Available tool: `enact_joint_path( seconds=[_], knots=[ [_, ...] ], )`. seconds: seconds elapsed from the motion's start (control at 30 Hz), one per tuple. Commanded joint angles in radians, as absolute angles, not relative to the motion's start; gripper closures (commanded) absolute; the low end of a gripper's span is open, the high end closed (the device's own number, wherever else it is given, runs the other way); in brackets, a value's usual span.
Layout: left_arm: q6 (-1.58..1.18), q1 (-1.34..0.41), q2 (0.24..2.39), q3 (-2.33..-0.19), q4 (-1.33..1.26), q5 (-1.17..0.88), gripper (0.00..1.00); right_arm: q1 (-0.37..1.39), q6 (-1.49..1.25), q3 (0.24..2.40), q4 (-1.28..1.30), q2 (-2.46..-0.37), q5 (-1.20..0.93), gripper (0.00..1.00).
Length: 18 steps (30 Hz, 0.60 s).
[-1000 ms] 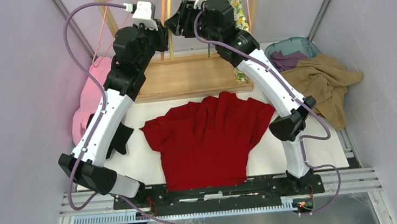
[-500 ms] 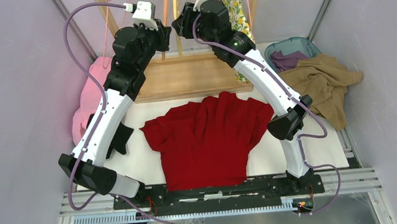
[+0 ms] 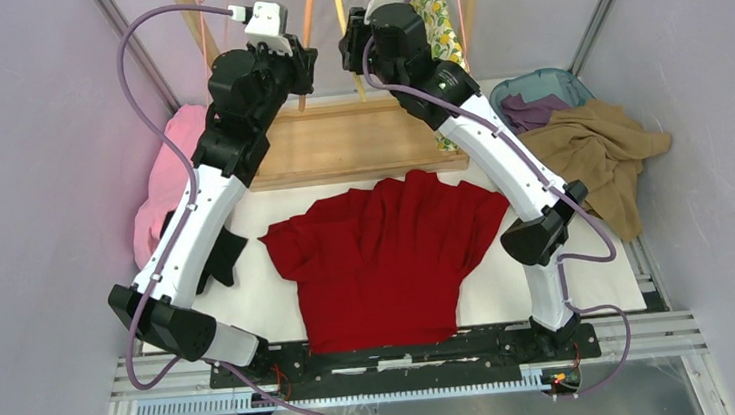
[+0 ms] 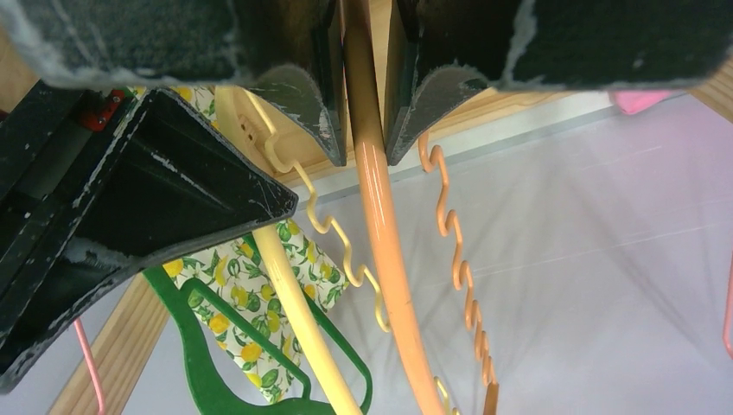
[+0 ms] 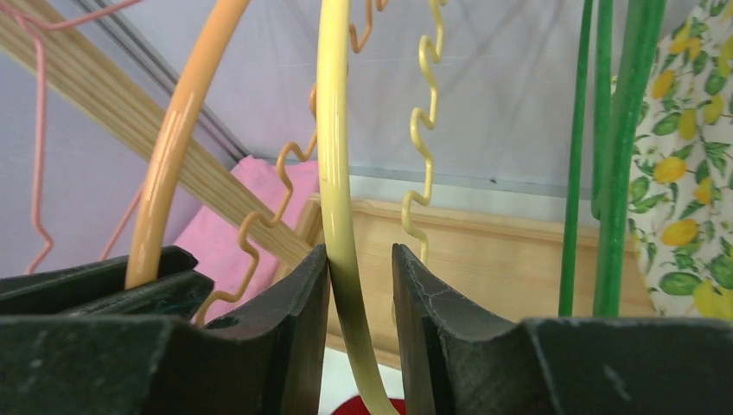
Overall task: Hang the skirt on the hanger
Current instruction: Pick up the hanger from the clothesline.
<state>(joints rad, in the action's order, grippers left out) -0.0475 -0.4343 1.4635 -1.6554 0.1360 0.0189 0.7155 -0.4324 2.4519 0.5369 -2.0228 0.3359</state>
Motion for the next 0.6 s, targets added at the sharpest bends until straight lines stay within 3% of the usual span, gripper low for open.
enact_joint_path(
  seconds=[0.0, 0.17, 0.33, 0.57],
  knots=[
    [-0.077, -0.439, 1.457, -1.661, 0.08, 0.0, 0.71, 0.742, -0.338, 2.45, 0.593, -1.981, 0.48, 0.62],
    [-0.081, -0.439, 1.457, -1.662, 0.079, 0.001, 0.71, 0.751, -0.302, 2.462, 0.611, -1.989, 0.526, 0.67],
    [-0.081, -0.44, 1.457, -1.662, 0.08, 0.002, 0.71, 0.752, -0.288, 2.425, 0.559, -1.968, 0.489, 0.97],
    [-0.076, -0.439, 1.459, -1.668, 0.085, 0.01, 0.71, 0.752, -0.265, 2.408, 0.462, -1.928, 0.346, 0.99]
  ],
)
